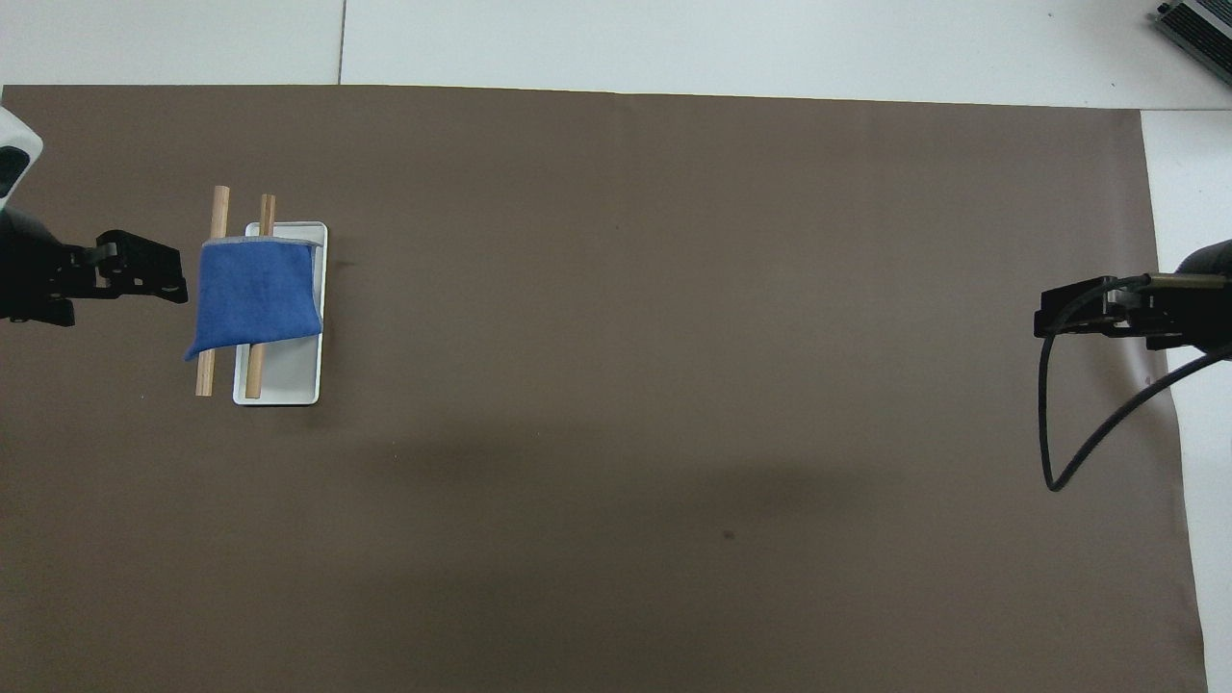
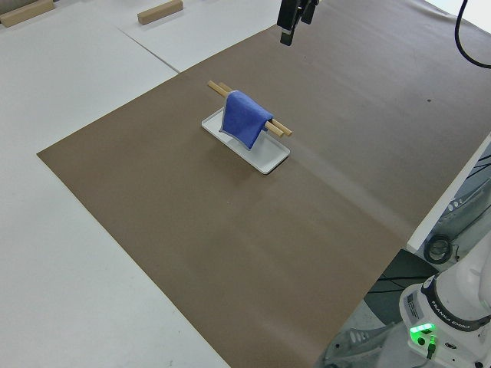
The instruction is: Right arm passes towel to left arm to hang
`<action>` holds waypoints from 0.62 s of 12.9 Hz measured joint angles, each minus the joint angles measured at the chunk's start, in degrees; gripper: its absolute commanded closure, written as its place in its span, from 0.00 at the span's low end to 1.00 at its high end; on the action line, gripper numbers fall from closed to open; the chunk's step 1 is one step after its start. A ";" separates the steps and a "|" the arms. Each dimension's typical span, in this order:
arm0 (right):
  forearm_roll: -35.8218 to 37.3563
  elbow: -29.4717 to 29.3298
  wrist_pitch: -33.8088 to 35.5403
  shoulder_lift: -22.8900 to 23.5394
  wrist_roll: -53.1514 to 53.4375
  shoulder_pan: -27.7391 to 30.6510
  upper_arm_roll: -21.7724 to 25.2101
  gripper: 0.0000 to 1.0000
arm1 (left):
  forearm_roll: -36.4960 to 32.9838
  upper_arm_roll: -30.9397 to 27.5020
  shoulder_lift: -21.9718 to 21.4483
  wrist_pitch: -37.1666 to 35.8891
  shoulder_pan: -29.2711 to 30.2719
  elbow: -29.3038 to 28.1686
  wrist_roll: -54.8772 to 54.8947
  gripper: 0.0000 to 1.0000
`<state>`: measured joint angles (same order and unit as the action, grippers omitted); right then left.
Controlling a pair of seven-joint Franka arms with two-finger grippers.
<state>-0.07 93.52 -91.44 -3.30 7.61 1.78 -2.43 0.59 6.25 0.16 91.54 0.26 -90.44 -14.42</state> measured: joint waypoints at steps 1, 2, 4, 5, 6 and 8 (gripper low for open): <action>0.00 0.00 0.00 0.00 0.00 0.00 0.00 0.00 | 0.00 0.00 0.00 0.00 0.00 0.00 0.02 0.00; 0.00 0.00 0.00 0.00 0.00 0.00 0.00 0.00 | 0.00 0.00 0.00 0.00 0.00 -0.01 0.08 0.00; 0.00 0.00 0.00 0.00 0.00 0.00 0.00 0.00 | 0.00 0.00 0.00 -0.02 0.00 -0.01 0.82 0.00; 0.00 0.00 0.00 0.00 0.00 0.00 0.00 0.00 | 0.00 0.01 0.00 -0.02 0.00 -0.01 1.18 0.00; 0.00 0.00 0.00 0.00 0.00 0.00 0.00 0.00 | 0.00 0.02 -0.01 -0.02 0.00 -0.01 1.38 0.00; 0.00 0.00 0.00 0.00 0.00 0.00 0.00 0.00 | 0.00 0.05 -0.01 -0.01 0.00 -0.01 1.48 0.00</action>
<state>-0.07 93.52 -91.44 -3.30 7.61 1.78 -2.43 0.59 6.31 0.15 91.53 0.26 -90.46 -12.94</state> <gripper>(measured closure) 0.000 0.000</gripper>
